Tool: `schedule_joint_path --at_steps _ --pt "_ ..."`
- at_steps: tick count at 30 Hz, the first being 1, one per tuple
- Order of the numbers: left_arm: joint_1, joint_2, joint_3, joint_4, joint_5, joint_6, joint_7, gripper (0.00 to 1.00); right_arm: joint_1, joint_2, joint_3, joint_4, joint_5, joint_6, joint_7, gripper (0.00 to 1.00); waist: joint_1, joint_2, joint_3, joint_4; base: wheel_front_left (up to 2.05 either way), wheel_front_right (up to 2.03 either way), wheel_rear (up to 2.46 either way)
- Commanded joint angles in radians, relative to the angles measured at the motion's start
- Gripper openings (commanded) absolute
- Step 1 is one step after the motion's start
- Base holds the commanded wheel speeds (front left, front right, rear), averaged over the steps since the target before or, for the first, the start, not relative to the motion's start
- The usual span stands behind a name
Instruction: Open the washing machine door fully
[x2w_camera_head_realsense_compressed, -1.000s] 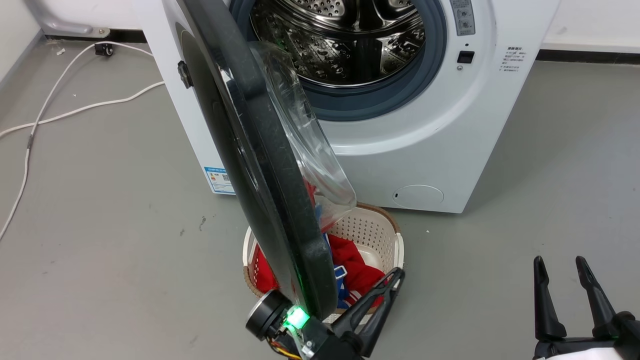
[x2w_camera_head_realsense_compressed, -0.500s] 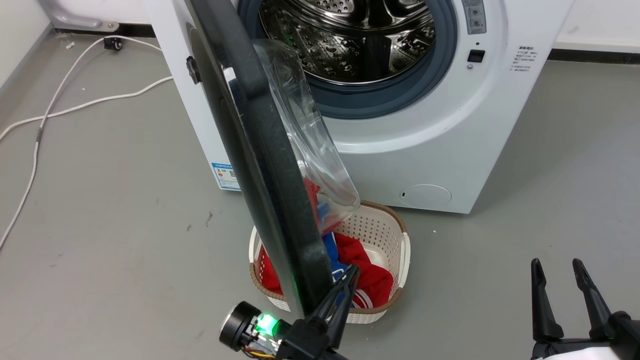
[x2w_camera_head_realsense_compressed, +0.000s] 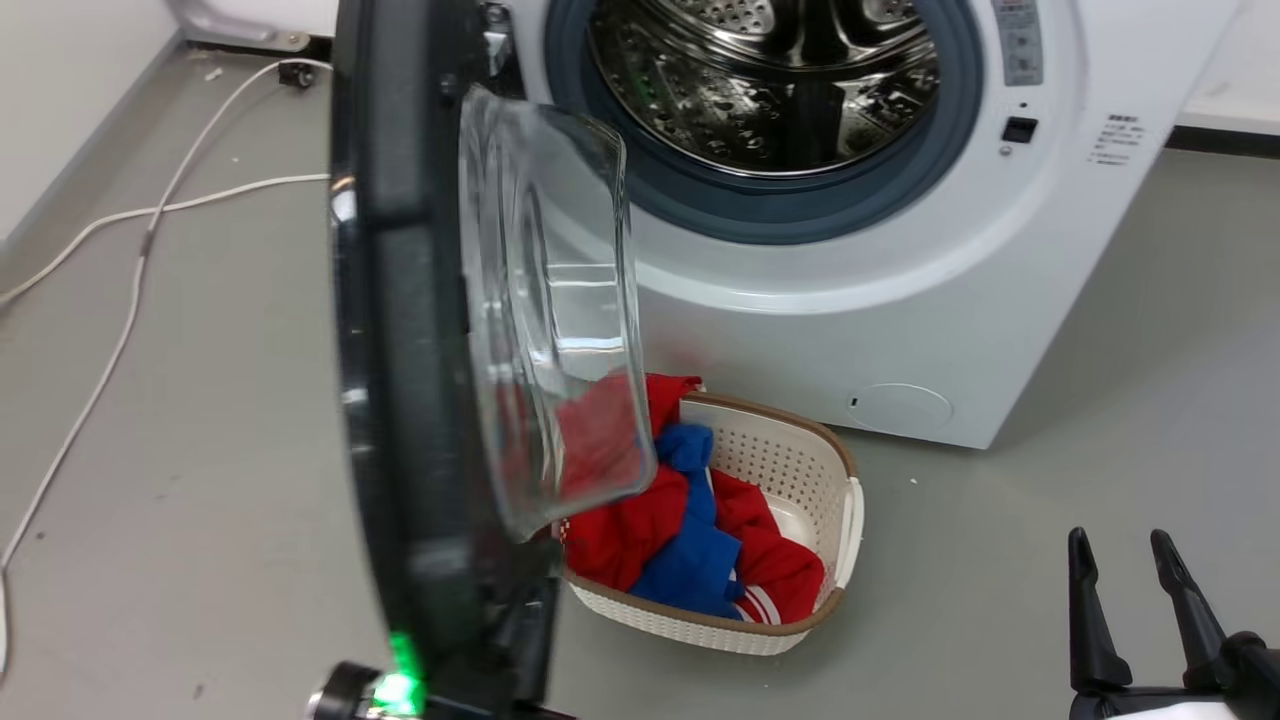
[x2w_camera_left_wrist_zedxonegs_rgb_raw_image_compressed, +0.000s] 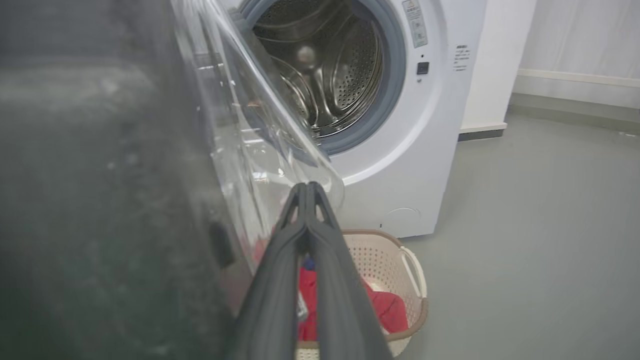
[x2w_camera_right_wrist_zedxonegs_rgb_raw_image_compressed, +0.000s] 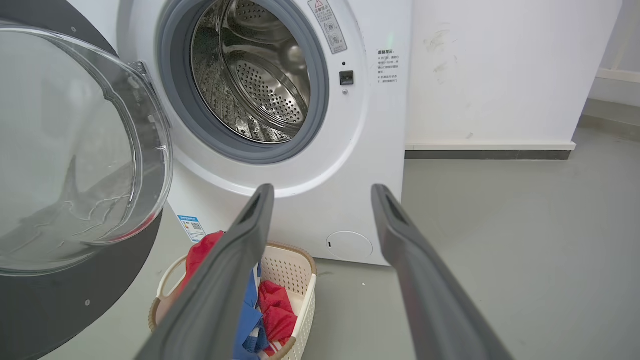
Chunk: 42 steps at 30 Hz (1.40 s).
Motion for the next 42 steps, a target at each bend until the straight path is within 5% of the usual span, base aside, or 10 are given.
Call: schedule_joint_path --at_steps 1,19,42 --pt "-0.008 0.023 0.054 0.006 -0.011 0.018 0.006 0.00 0.004 0.002 -0.001 0.000 0.005 0.000 -0.002 1.00 0.0001 0.0000 -0.001 0.012 0.00 0.00 0.00" --pt "0.077 0.057 0.358 -0.043 -0.055 0.091 0.002 0.00 -0.008 0.001 -0.006 -0.005 -0.004 0.000 -0.002 1.00 0.0001 0.0000 0.019 0.067 0.00 0.00 0.00" --pt "-0.112 0.114 0.690 0.126 -0.114 0.020 0.002 0.00 -0.057 0.001 -0.016 -0.043 -0.047 0.000 -0.002 1.00 0.0001 0.0000 0.117 0.045 0.00 0.00 0.00"
